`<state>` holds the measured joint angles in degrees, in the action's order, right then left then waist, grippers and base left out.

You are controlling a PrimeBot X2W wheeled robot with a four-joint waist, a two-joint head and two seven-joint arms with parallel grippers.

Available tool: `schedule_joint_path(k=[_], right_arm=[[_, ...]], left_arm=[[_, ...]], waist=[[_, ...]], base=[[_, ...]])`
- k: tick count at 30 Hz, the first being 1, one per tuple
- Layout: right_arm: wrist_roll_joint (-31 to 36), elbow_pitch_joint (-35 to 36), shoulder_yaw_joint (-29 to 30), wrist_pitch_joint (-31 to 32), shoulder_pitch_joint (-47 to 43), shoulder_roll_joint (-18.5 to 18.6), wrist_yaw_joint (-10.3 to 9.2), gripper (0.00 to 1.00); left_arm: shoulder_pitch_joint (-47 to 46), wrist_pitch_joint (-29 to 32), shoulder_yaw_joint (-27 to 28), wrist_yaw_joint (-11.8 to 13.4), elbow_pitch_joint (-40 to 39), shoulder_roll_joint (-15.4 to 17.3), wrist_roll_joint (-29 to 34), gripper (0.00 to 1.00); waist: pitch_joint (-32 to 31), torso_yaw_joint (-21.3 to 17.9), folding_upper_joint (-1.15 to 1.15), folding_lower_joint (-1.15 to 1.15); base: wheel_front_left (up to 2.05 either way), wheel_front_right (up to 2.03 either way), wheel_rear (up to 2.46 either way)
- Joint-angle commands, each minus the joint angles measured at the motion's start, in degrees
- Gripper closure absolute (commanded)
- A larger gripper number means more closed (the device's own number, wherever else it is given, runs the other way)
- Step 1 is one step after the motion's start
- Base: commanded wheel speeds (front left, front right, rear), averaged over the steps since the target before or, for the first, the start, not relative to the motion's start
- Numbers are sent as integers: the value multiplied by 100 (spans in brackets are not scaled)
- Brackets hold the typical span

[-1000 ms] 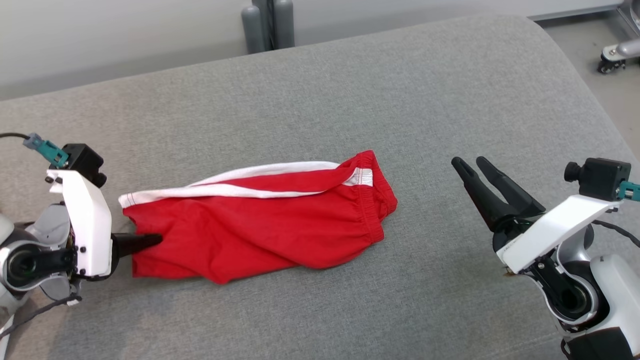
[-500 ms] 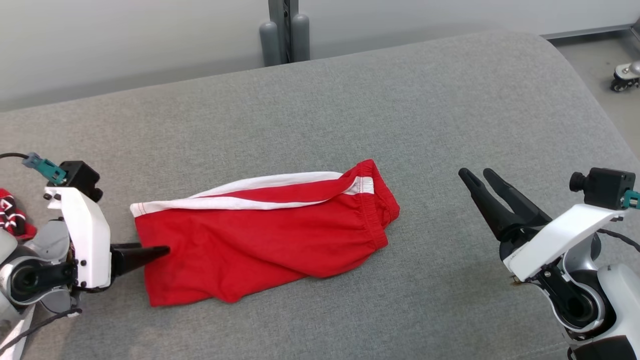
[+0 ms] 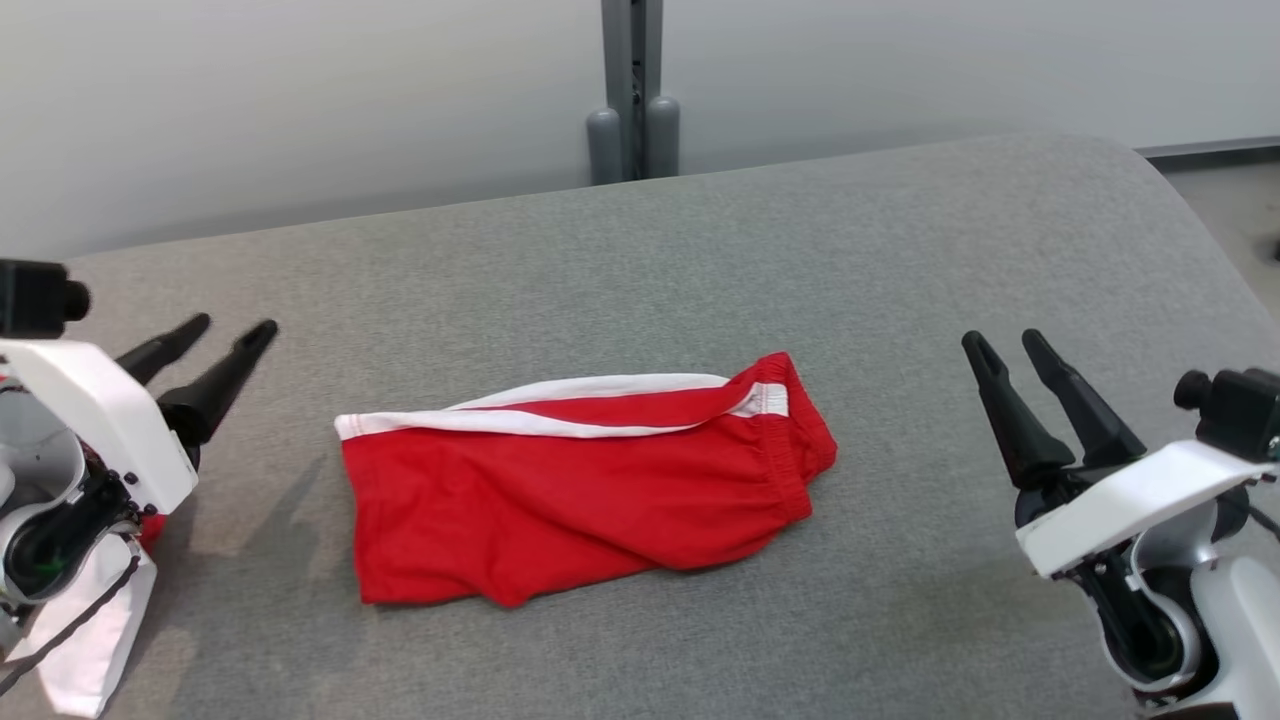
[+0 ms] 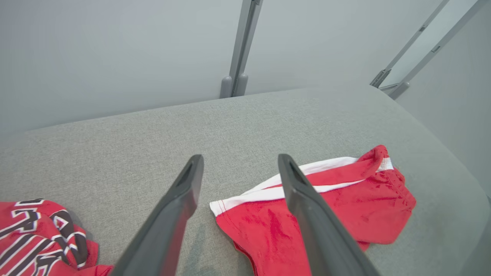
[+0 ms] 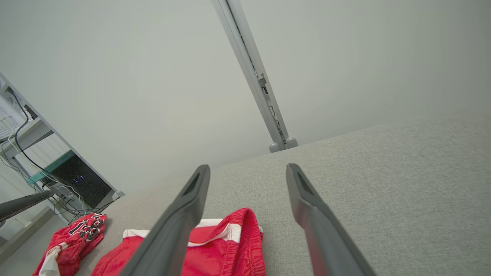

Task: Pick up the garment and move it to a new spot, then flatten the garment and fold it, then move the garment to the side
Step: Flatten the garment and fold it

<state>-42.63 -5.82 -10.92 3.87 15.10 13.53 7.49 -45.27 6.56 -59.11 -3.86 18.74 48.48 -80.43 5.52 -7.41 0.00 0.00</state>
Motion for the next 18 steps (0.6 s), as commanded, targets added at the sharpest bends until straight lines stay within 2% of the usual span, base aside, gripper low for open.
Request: schedule_joint_path(k=[1, 4, 5, 8, 12, 15, 16, 18], right_arm=[[92, -12, 42, -120, -126, -91, 1, 0], [266, -33, 122, -357, -276, -199, 1, 0], [266, -33, 122, -357, -276, -199, 1, 0], [466, -96, 197, -584, -394, -258, 1, 0], [715, -204, 287, -867, -477, -317, 1, 0], [858, -306, 322, -1066, -539, -344, 1, 0], [889, -340, 325, -1129, -561, -362, 1, 0], [940, -403, 341, -1256, -621, -390, 1, 0]], left_arm=[[199, -410, 121, 134, -42, 18, 85, 0], [536, -1196, 259, 381, -152, -10, 195, 0], [536, -1196, 259, 381, -152, -10, 195, 0], [869, -1849, 384, 635, -292, -16, 328, 0], [1318, -2164, 778, 1018, -566, -165, 638, 0], [1845, -2174, 1801, 1343, -933, -517, 1423, 0], [2136, -2175, 2168, 1426, -1086, -733, 1676, 0], [2657, -2167, 2808, 1493, -1370, -1082, 2220, 0]], waist=[[-63, 94, 0, 0], [-90, 195, 0, 0], [-90, 195, 0, 0], [-102, 271, 0, 0], [-113, 370, 0, 0], [-100, 437, 0, 0], [-98, 456, 0, 0], [-111, 495, 0, 0]], base=[[0, 0, 0], [0, 0, 0], [0, 0, 0], [0, 0, 0], [0, 0, 0], [0, 0, 0], [0, 0, 0], [0, 0, 0]])
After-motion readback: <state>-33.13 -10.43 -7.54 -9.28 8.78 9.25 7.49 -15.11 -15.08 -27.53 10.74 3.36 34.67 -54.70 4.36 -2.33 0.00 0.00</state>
